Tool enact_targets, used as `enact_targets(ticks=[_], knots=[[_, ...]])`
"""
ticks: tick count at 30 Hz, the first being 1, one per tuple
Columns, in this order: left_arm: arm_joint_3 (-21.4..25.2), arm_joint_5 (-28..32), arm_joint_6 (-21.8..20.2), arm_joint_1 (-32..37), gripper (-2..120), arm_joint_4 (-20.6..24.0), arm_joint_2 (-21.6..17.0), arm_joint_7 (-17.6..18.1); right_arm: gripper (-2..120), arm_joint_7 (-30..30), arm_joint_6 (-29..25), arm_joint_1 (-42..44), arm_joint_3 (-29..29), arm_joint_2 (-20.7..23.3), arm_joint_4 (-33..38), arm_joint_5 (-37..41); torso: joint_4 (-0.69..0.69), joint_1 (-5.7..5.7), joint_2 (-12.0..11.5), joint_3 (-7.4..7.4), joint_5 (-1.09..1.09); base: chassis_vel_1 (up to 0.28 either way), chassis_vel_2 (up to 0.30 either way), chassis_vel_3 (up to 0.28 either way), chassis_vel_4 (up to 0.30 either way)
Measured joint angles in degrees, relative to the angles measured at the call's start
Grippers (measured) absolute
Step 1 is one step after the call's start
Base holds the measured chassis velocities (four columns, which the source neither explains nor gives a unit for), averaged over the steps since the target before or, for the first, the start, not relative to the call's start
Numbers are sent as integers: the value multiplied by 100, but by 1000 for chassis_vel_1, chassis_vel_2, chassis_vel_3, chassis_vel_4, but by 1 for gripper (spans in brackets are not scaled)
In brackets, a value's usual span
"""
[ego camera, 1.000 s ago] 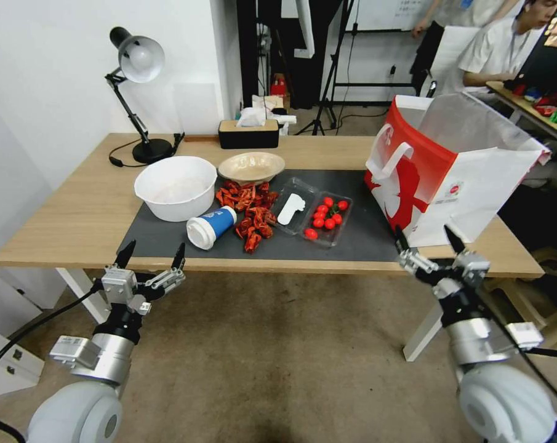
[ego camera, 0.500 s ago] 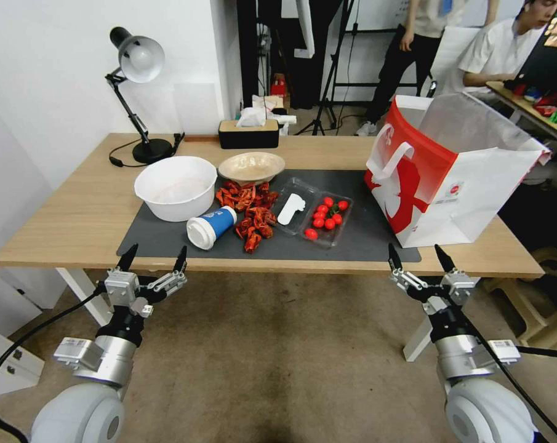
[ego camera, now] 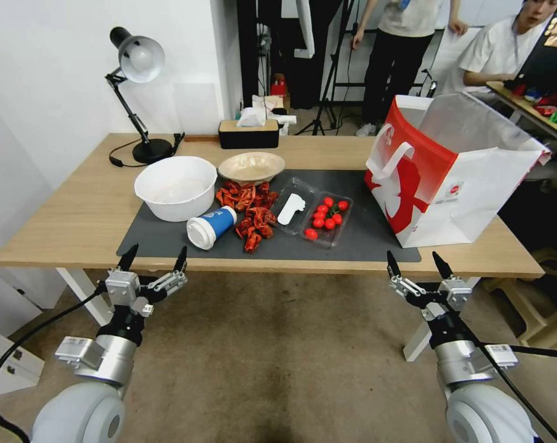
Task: Pick up the trash from the table and place it into the takeout bag.
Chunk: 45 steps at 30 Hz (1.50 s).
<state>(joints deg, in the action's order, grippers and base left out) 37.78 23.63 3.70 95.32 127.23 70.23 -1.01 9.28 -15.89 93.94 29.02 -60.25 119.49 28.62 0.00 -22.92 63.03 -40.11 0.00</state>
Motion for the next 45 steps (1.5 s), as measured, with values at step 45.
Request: enact_targets(ticks=[45], knots=[[-2520,2699,-2127,-3666,100,-282,-4240,867,100,114,550,-345,-620,442,140,-45,1,0,-1,0,-2,0,0,0,0]])
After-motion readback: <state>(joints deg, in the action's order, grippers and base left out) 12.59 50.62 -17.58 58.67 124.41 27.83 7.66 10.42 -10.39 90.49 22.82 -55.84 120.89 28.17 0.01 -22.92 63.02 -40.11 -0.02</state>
